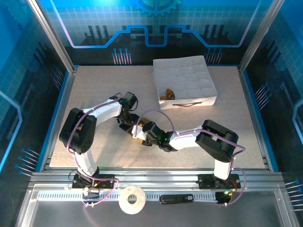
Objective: Roll the socks
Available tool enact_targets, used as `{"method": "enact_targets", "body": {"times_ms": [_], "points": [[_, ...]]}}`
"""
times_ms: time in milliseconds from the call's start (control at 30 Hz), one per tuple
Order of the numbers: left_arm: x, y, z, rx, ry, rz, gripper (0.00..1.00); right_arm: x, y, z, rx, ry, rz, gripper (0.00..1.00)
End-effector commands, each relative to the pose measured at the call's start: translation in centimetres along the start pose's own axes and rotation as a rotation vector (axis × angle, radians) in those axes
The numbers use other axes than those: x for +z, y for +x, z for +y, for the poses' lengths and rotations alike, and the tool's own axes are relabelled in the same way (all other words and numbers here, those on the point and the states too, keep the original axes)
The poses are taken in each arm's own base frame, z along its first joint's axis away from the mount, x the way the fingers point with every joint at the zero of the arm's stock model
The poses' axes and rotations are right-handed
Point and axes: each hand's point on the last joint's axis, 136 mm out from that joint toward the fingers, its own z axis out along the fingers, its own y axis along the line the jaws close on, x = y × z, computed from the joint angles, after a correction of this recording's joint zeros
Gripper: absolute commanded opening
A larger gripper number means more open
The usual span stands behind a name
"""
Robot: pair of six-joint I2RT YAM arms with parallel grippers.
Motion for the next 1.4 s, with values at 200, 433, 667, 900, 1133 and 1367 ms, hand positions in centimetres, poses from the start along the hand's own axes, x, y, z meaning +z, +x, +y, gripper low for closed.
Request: {"method": "enact_targets", "body": {"times_ms": [200, 433, 667, 900, 1133, 1367], "points": [[-4.5, -2.2, 4.2, -0.103, 0.002, -0.146, 0.73, 0.5, 7.2, 4.2, 0.320, -0.351, 0.233, 0.00], [-4.5, -2.1, 1.0, -0.054, 0.246, -0.136, 0.74, 1.1, 8.1, 4.1, 0.614, -0.510, 0.277, 0.00], [-2.8, -1.1, -1.7, 0.040, 0.295, -0.127, 0.73, 1.6, 9.1, 3.2, 0.892, -0.652, 0.324, 0.00], [0.2, -2.3, -1.7, 0.068, 0.185, -0.157, 0.70, 1.8, 9.3, 3.0, 1.001, -0.710, 0.360, 0.00], [3.5, -3.6, 2.4, 0.042, -0.091, -0.181, 0.38, 0.7, 7.2, 1.7, 0.867, -0.640, 0.251, 0.10], [3.5, -2.7, 6.6, 0.017, -0.242, -0.152, 0.24, -2.9, 3.7, -2.6, 0.437, -0.237, -0.015, 0.49]]}}
